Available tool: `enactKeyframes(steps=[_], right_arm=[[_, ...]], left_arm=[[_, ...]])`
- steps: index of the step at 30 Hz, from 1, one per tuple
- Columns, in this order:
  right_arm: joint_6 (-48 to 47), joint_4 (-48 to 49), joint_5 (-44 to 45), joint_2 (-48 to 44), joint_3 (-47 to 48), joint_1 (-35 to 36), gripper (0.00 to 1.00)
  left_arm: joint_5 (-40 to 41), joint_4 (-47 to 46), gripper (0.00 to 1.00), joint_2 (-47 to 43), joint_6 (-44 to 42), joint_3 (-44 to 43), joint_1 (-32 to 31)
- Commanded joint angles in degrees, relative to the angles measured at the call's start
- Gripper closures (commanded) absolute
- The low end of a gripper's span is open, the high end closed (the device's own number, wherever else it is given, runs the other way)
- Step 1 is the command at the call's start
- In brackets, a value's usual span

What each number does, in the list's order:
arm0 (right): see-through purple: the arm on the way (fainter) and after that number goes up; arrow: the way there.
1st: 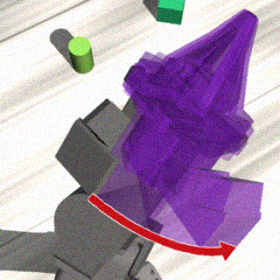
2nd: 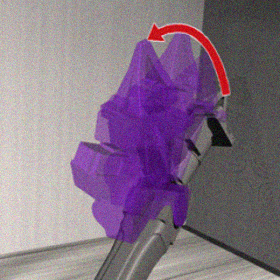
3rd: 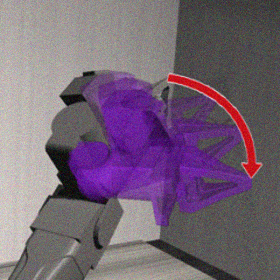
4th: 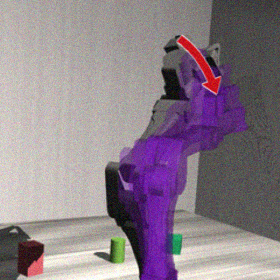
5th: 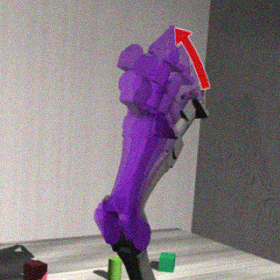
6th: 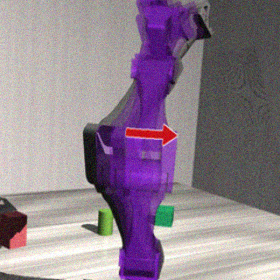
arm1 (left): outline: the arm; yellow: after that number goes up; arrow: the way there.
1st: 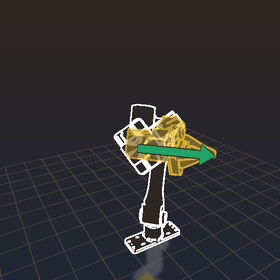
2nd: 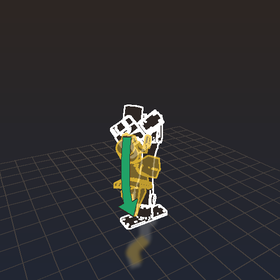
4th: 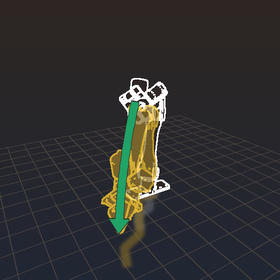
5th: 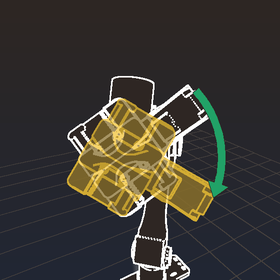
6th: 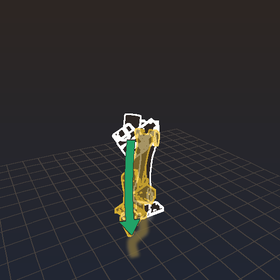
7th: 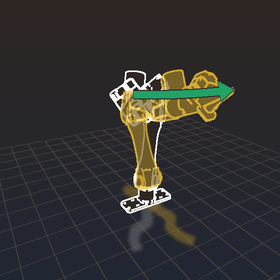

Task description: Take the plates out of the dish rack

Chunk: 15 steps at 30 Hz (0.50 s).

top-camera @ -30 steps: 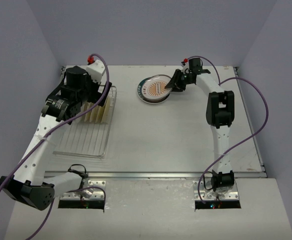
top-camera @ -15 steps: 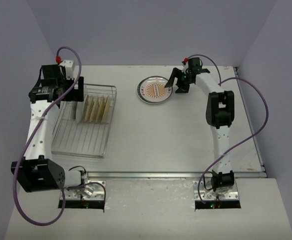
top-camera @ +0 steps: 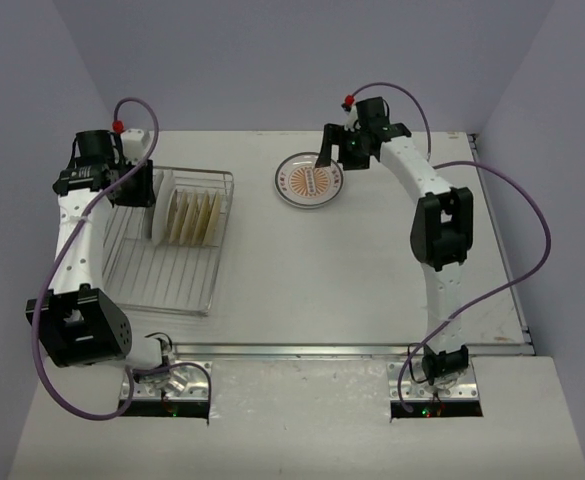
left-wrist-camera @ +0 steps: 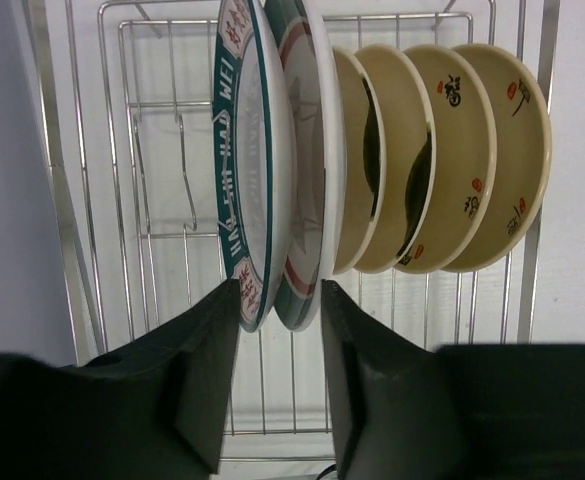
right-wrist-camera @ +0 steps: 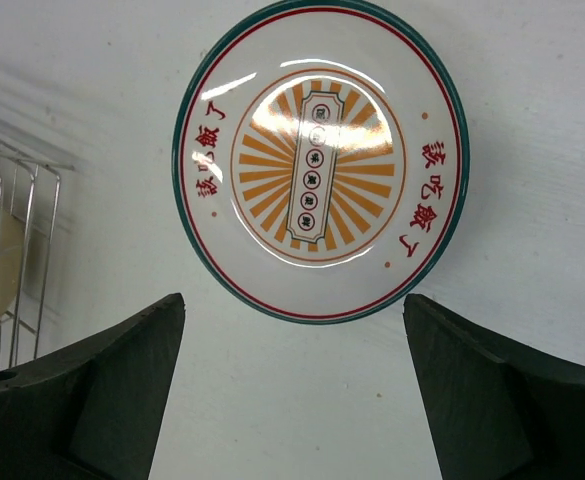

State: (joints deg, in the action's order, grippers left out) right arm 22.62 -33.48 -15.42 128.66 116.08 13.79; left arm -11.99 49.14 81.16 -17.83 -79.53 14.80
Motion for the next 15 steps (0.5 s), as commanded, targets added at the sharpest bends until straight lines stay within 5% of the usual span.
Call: enactKeyframes(steps=[1, 7, 15], right_arm=[[-1.7, 0.7, 0.2, -6.1, -1.9, -0.8, 0.10], [-2.3, 0.5, -1.9, -10.7, -5.0, -0.8, 0.10], [-1.4, 0.1, -4.9, -13.6, -5.8, -0.7, 0.01]], left_arm=[[-1.6, -2.4, 0.75, 2.3, -1.4, -1.6, 1.0], [-1.9, -4.8, 0.94, 5.7, -1.9, -1.7, 1.4], [-6.4, -4.9, 0.83, 7.5, -3.8, -3.5, 1.6]])
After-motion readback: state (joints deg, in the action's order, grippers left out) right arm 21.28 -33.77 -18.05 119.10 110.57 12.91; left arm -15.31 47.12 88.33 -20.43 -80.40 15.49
